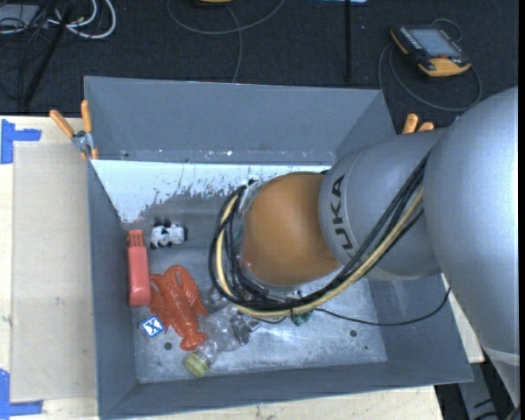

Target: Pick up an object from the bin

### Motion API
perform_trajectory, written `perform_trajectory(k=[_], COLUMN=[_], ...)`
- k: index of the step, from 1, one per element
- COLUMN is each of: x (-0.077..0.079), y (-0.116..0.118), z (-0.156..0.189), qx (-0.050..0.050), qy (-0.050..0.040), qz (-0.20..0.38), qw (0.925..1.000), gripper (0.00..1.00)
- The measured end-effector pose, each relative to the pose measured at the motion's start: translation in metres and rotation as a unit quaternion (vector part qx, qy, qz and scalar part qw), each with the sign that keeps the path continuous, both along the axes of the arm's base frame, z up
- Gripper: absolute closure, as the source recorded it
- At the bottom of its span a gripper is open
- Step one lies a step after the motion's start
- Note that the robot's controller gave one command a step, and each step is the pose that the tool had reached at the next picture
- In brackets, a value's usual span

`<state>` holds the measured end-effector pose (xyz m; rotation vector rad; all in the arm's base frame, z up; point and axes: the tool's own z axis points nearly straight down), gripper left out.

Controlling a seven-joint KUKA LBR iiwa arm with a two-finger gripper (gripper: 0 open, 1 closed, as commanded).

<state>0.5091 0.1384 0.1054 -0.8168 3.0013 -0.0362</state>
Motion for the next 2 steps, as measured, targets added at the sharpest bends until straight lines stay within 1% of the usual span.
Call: perform_trajectory(k=[1,2], x=[-0.0061,-0.0063], y=[-0.0037,-0.0036], z=[-0.0040,-0.0041], qx=[0.004,0.003], qy=[0.0073,0.0074], qz=[0.000,0.001], qw=[1.0000,1.0000], gripper=[1.00,1.00])
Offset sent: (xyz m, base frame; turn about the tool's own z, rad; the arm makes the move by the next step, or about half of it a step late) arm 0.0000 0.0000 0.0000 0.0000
